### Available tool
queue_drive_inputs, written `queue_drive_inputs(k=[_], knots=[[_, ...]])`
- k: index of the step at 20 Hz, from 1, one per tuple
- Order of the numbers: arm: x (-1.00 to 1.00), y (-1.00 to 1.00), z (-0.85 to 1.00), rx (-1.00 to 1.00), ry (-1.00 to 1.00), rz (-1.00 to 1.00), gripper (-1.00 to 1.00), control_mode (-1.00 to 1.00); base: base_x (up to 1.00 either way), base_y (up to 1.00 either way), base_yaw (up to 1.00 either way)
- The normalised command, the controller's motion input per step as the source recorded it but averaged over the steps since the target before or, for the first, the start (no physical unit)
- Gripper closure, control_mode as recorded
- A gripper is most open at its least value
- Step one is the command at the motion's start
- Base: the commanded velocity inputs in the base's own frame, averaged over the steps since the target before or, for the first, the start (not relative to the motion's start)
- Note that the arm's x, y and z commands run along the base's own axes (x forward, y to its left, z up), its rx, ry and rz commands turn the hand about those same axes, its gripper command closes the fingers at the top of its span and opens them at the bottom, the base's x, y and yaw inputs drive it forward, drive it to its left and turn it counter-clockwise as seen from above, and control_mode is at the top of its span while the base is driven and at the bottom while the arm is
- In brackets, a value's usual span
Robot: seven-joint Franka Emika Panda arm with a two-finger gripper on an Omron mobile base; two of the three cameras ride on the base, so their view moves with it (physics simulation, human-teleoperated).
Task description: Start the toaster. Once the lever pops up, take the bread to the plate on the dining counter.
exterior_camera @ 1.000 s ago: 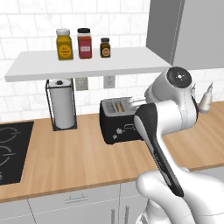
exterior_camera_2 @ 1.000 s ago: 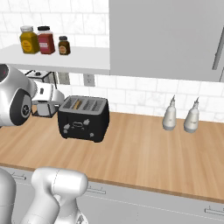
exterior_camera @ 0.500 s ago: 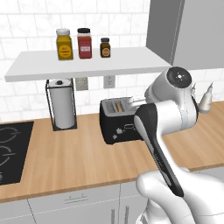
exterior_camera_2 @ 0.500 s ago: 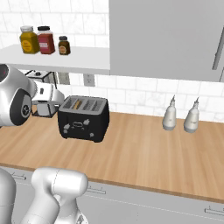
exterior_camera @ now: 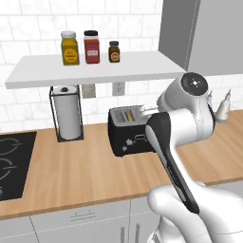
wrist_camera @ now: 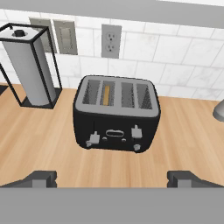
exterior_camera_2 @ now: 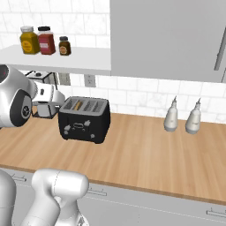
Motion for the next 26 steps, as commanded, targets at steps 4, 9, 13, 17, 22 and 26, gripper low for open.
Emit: queue_drive_inputs(k=[4, 9, 13, 17, 22, 26], knots=[[0.0, 0.0, 0.0, 0.0, 0.0, 0.0, -1.0, -1.0, 0.0, 0.0, 0.0], [0.0, 0.0, 0.0, 0.0, 0.0, 0.0, -1.0, -1.0, 0.0, 0.0, 0.0], [0.0, 0.0, 0.0, 0.0, 0.0, 0.0, -1.0, -1.0, 0.0, 0.0, 0.0], [0.0, 0.0, 0.0, 0.0, 0.0, 0.0, -1.0, -1.0, 0.0, 0.0, 0.0], [0.0, 0.0, 0.0, 0.0, 0.0, 0.0, -1.0, -1.0, 0.0, 0.0, 0.0], [0.0, 0.0, 0.0, 0.0, 0.0, 0.0, -1.0, -1.0, 0.0, 0.0, 0.0]])
